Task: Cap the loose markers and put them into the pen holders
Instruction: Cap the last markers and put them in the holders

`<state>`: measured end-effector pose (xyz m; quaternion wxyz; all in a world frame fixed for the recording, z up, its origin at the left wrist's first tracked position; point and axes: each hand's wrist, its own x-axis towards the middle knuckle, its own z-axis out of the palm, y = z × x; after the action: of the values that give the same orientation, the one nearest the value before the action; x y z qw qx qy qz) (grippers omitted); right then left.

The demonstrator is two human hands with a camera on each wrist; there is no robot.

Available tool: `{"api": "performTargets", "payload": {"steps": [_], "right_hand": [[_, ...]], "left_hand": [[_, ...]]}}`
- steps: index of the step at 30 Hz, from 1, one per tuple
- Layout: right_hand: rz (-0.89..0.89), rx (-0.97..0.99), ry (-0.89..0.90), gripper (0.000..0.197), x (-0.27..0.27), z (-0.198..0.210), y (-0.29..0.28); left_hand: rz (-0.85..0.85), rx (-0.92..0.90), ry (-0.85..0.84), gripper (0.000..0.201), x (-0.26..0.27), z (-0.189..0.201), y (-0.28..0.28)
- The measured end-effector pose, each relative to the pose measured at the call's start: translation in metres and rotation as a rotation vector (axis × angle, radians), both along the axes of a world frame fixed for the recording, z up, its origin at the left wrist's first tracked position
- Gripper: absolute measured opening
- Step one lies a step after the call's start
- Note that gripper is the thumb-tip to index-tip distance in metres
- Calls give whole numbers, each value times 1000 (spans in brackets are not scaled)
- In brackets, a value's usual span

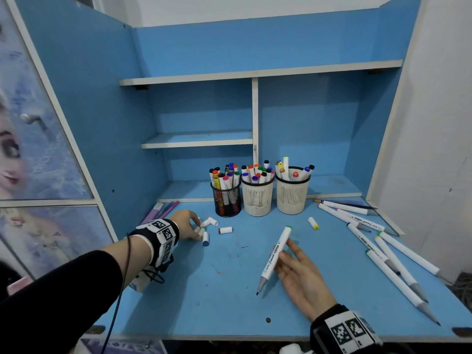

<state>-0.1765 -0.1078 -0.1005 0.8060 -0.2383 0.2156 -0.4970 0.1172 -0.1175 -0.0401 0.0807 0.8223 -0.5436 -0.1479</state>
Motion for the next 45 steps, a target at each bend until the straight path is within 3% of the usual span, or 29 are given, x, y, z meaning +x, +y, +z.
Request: {"api": "performTargets", "payload": {"steps": [7,10,14,17,23,28,37,41,45], "right_hand": [[-46,27,-2,43,-1,0,2],[-32,0,11,54,-2,-2,3],[-21,-20,28,32,-4,-6,1],[-18,-25,43,32,-3,-5,1],[-27,-14,41,33,-1,-3,1],[-23,-23,58,34,-2,-3,1],[-19,-25,79,34,-1,-2,2],[-20,-20,77,33,-1,0,3],[-19,-22,82,33,-2,2,5]], "left_hand": [[-60,55,-26,47,-6,4,-10],[-79,118,-21,48,-5,5,-13],[-30,28,22,39,2,9,-18],[-20,-37,-33,36,8,15,-23],[-75,109,-166,40,10,20,-26],[-97,119,-169,27,10,14,-32],[-173,-19,-108,27,-6,17,-35],[-264,89,-114,37,-13,20,-32],[-297,119,-118,31,-19,20,-31]]}}
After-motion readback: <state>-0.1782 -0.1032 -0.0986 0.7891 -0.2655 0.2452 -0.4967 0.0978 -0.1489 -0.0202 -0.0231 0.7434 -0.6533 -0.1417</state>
